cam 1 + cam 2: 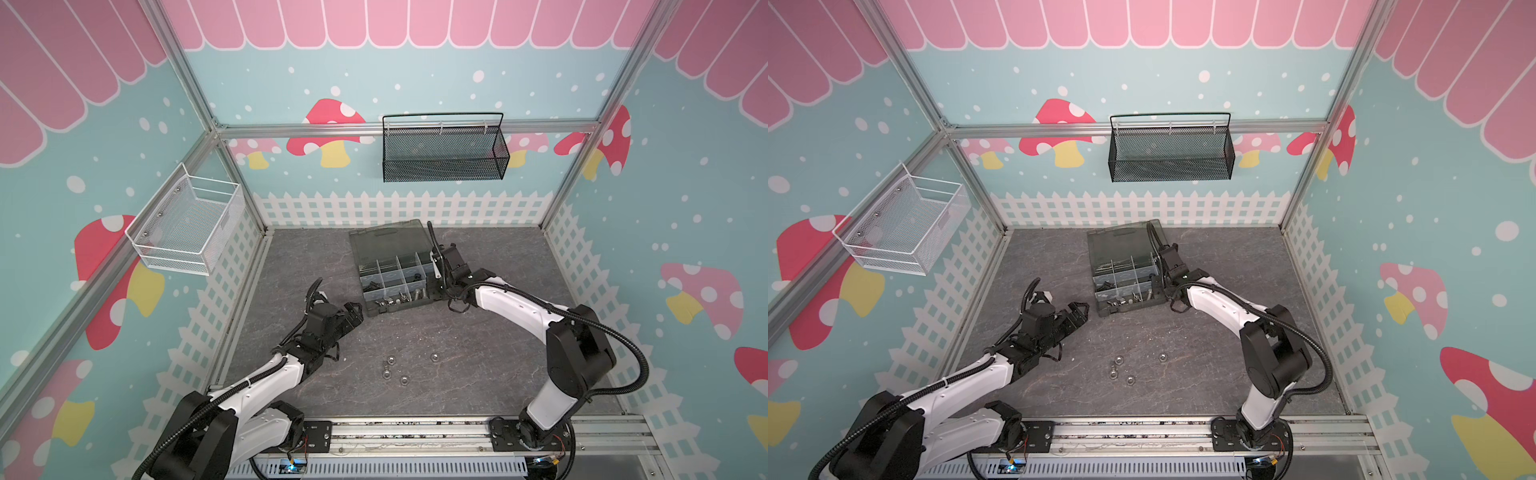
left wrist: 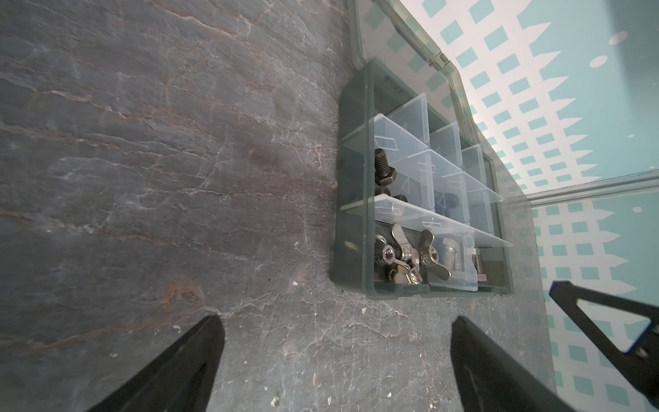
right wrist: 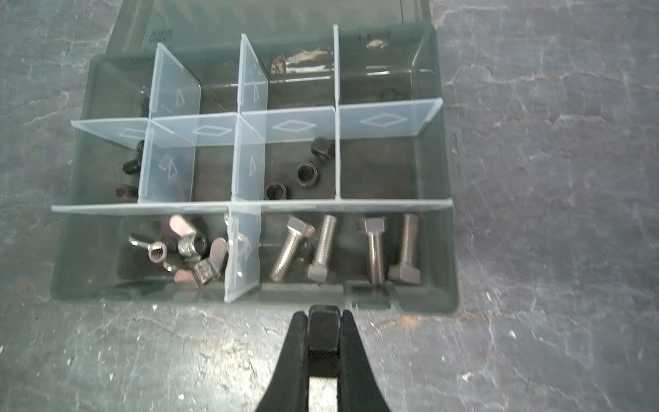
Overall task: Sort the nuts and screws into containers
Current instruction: 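Open the right gripper to drop the nut into the middle compartment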
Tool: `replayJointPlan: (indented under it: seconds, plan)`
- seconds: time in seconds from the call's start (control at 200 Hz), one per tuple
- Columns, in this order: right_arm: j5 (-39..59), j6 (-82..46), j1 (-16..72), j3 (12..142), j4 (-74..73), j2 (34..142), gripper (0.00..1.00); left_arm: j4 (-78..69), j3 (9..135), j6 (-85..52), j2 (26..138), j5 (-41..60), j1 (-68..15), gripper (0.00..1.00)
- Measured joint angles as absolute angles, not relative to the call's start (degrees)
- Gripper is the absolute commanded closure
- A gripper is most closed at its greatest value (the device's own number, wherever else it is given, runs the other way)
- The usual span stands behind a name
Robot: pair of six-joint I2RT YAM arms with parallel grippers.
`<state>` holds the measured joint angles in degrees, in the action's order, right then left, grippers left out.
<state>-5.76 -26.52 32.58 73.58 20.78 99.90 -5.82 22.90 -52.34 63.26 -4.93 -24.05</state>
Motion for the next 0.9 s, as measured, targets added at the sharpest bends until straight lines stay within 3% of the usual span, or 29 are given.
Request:
replayJointPlan:
  seconds: [0.575,0.78,0.9]
  plan:
    - [-5.74,-21.02,32.21,93.43,21.91,120.46,1.0,-2.96,22.9,-52.29,59.55,-6.44,-24.05,0.0]
    - [-6.0,-20.1,32.18,95.66,22.68,122.06,0.72,-2.15,22.9,-52.27,57.82,-7.51,-24.05,0.0]
    - [-6.11,-20.05,32.18,96.16,22.72,122.06,0.62,-1.61,22.9,-52.07,56.53,-8.16,-24.05,0.0]
